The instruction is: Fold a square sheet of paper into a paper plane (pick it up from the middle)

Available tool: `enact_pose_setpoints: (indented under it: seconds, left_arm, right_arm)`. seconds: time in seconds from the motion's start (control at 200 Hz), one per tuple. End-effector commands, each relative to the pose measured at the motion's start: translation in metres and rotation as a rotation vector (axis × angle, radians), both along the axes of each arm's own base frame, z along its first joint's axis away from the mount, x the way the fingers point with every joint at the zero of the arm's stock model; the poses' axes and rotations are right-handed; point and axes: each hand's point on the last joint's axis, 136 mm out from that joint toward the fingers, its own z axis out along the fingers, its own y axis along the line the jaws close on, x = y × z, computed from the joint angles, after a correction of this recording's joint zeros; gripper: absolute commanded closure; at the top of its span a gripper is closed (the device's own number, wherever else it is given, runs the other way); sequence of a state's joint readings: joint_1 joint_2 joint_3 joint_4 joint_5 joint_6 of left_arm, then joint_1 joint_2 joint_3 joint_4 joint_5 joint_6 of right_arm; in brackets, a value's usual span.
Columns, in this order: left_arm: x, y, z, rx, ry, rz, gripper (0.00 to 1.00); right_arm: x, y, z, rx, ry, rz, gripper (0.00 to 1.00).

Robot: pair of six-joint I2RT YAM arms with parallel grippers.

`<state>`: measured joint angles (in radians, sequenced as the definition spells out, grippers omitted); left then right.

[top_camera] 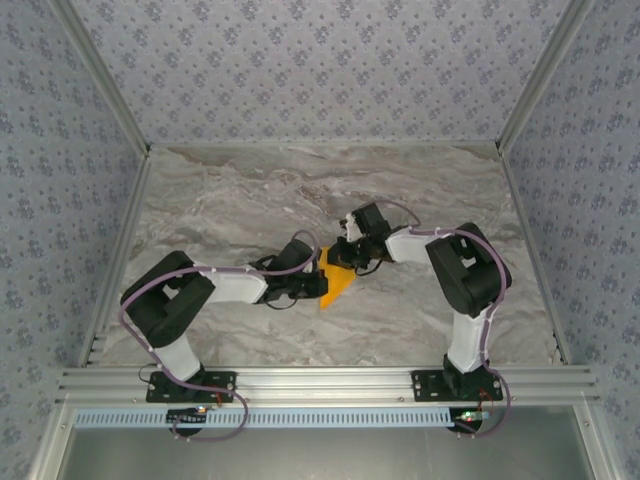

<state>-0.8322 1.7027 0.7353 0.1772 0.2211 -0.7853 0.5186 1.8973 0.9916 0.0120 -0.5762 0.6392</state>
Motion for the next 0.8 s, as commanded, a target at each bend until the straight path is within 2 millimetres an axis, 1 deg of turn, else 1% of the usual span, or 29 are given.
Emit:
enact_pose_setpoints:
  seconds: [0.0, 0.11, 0.155, 0.23, 0.335, 0.365, 0.42, 0.515, 0.61, 0.794]
  left_arm:
    - [-0.021, 0.017, -0.012, 0.069, 0.053, -0.033, 1.0]
    - [-0.014, 0.011, 0.003, 0.038, 0.02, -0.036, 1.0]
    - [-0.01, 0.008, 0.013, 0.017, 0.001, -0.032, 1.0]
    - [0.0, 0.006, 0.036, -0.025, -0.047, -0.005, 1.0]
    - [0.013, 0.009, 0.064, -0.054, -0.119, 0.05, 0.91]
    - [0.014, 0.01, 0.069, -0.061, -0.13, 0.058, 0.89]
    - [0.016, 0.008, 0.075, -0.077, -0.14, 0.063, 0.88]
    - [0.015, 0.002, 0.072, -0.096, -0.115, 0.056, 0.88]
    - [0.012, -0.003, 0.062, -0.107, -0.074, 0.044, 0.88]
    - [0.005, -0.019, 0.043, -0.153, 0.026, 0.012, 0.89]
  right_arm:
    - [0.0, -0.009, -0.016, -0.027, 0.036, -0.025, 0.92]
    - [-0.002, -0.016, -0.028, -0.072, 0.058, -0.038, 0.92]
    - [-0.003, -0.019, -0.032, -0.086, 0.068, -0.043, 0.92]
    - [-0.006, -0.023, -0.04, -0.117, 0.062, -0.023, 0.93]
    - [-0.009, -0.026, -0.047, -0.134, 0.071, -0.024, 0.93]
    - [-0.009, -0.027, -0.048, -0.137, 0.072, -0.023, 0.92]
    - [-0.009, -0.027, -0.049, -0.141, 0.072, -0.024, 0.93]
    - [-0.009, -0.027, -0.051, -0.142, 0.076, -0.024, 0.93]
    - [-0.01, -0.027, -0.052, -0.146, 0.08, -0.024, 0.93]
    - [-0.012, -0.026, -0.052, -0.141, 0.085, -0.017, 0.93]
